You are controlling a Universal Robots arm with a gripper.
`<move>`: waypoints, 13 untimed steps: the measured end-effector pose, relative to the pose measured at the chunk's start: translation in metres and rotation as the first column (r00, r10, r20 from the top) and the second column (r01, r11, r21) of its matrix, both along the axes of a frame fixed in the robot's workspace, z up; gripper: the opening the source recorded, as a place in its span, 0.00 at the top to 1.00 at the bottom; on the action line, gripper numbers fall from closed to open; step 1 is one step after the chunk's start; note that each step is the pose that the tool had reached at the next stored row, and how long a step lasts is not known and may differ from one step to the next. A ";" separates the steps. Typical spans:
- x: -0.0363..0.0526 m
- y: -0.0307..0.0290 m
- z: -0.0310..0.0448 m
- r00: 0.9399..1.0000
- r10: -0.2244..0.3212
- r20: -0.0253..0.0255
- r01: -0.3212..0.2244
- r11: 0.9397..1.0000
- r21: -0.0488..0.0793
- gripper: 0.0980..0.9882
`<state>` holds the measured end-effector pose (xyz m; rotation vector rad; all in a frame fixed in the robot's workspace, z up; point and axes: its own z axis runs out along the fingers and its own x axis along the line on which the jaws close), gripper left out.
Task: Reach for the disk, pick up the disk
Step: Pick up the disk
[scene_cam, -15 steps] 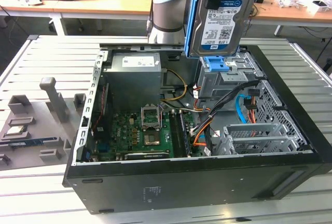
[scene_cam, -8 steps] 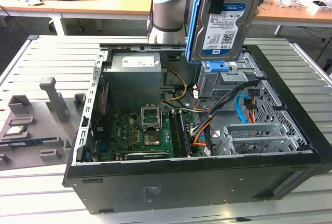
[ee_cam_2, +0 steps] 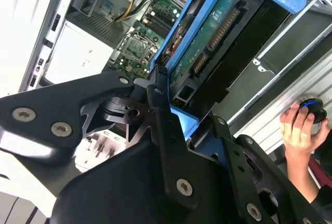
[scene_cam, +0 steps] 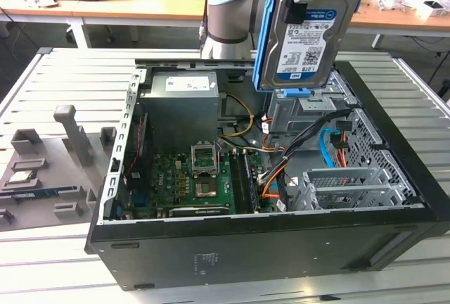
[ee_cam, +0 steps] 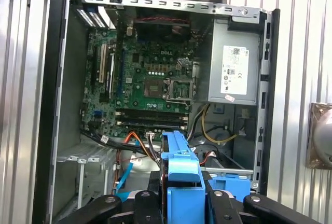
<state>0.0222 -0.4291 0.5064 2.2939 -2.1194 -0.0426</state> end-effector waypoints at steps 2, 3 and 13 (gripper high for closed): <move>0.0000 -0.0022 0.0000 1.000 0.000 0.000 0.000 1.000 0.000 0.70; 0.0000 -0.0042 0.0000 1.000 0.000 0.000 0.000 1.000 0.000 0.70; 0.0000 -0.0212 0.0000 1.000 0.000 0.000 0.000 1.000 0.000 0.70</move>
